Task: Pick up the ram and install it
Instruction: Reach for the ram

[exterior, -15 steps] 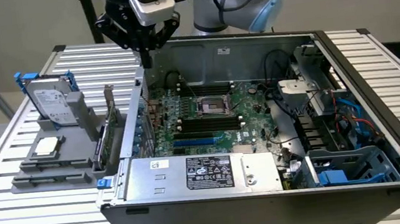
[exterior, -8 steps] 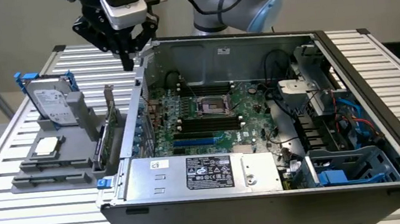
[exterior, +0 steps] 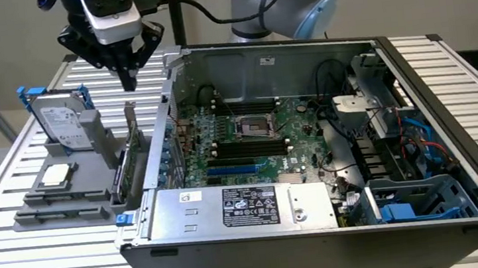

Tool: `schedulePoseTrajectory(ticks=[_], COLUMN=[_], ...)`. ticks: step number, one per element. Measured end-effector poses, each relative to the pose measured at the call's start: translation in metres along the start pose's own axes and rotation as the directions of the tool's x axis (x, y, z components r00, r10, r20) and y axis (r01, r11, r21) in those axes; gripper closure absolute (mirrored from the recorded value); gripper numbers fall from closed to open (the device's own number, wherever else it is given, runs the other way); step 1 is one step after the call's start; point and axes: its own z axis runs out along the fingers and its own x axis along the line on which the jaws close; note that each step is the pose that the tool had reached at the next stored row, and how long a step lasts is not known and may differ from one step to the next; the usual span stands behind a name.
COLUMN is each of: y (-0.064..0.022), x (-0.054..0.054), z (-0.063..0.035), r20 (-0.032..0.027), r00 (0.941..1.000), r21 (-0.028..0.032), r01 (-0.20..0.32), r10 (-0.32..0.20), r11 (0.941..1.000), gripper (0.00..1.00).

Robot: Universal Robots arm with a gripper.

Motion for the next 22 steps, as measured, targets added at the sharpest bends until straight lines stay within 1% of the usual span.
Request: schedulePoseTrajectory(ticks=[4, 8, 12, 18, 22], y=[-0.0082, -0.0144, -0.0206, -0.0255, -0.0290], x=[0.013, 0.028, 0.044, 0.068, 0.084], z=[0.0016, 0.0039, 0.0073, 0.0104, 0.0129], r20=[-0.0044, -0.0080, -0.0129, -0.0177, -0.0236], r00=[1.0000, 1.0000, 0.9999, 0.9998, 0.9997], r21=[0.0003, 0.0006, 0.0009, 0.0013, 0.0017], r01=[0.000, -0.001, -0.001, -0.001, -0.001], r10=[0.000, 0.001, 0.001, 0.001, 0.001], r11=[1.0000, 1.0000, 1.0000, 1.0000, 1.0000], gripper=[0.89, 0.89, 0.89, 0.89, 0.89])
